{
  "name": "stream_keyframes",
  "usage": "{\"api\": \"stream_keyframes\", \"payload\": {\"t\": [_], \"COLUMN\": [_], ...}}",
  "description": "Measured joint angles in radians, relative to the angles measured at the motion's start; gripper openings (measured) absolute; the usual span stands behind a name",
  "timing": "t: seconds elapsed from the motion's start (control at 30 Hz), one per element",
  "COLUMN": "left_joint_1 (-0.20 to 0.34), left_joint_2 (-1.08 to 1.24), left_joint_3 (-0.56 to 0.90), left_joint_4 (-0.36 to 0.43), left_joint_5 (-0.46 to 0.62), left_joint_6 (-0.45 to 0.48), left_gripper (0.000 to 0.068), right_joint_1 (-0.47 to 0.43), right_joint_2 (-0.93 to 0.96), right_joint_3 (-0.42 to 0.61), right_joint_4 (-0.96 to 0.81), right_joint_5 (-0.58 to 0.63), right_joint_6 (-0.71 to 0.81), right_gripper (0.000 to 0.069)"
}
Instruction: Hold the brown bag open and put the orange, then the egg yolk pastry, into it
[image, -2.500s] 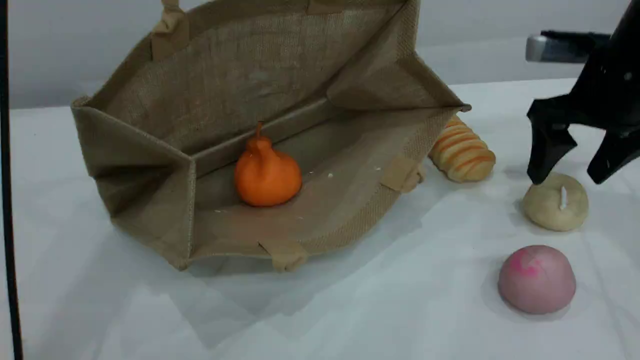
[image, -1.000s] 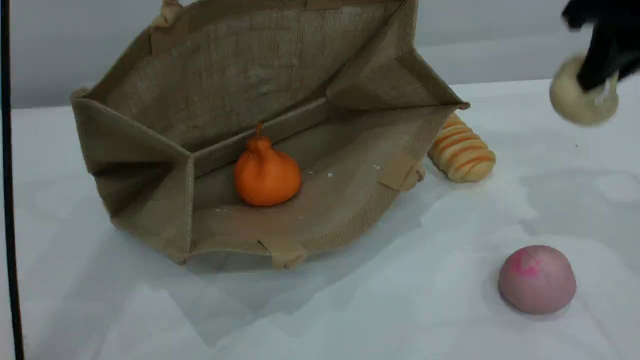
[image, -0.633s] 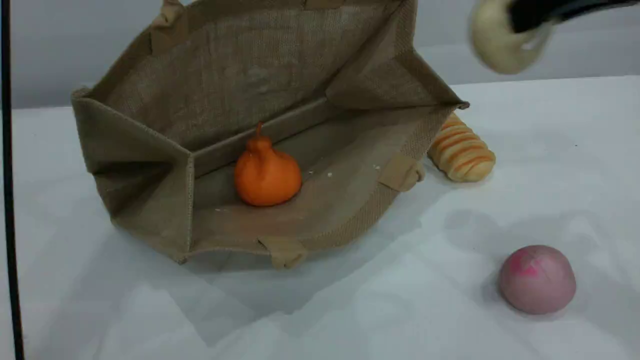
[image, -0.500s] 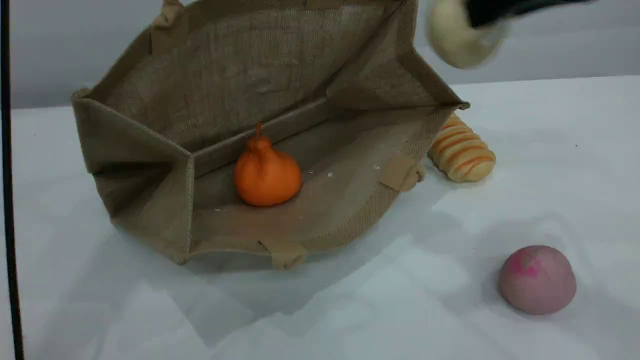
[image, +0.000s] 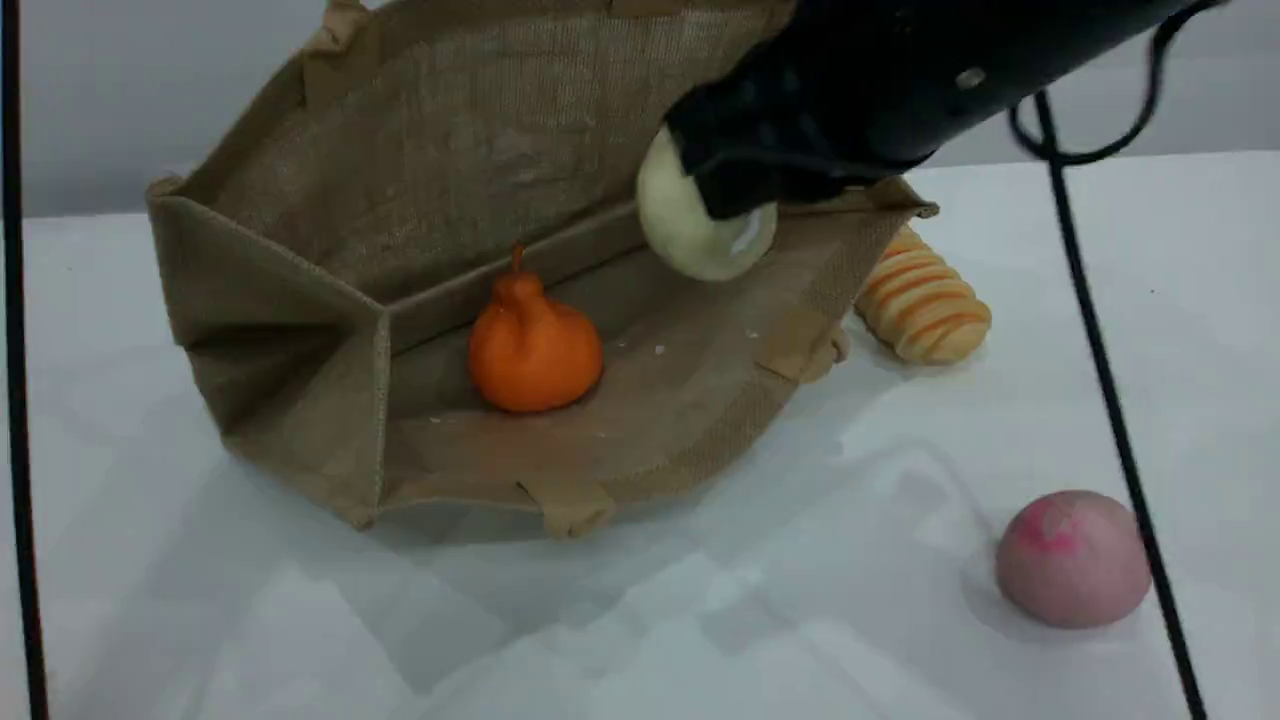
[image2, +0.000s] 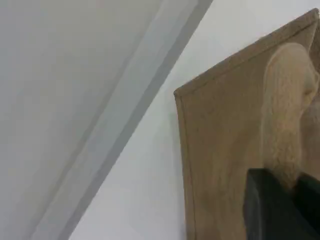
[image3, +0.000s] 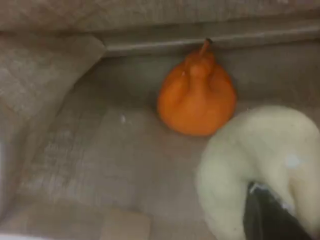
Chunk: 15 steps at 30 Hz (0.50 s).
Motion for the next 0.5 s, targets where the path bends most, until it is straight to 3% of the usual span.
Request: {"api": "stream_keyframes", "payload": {"t": [0.23,0.5], "left_joint_1": [0.000,0.000], "left_joint_2": [0.000,0.000], "left_joint_3": [0.000,0.000], "left_joint_4": [0.000,0.000], "left_joint_5": [0.000,0.002], "left_joint_6": [0.000,0.000], "left_gripper": [0.0093,0.0093], "right_joint_1": [0.001,0.001], "right_joint_2": [0.141,0.329], "right_joint_3": [-0.133,-0.317], "right_joint_4": [0.109,0.229], "right_joint_5": [0.097,0.117], "right_joint_6": [-0.088,-0.183], "right_gripper": [0.0040,0.0043]}}
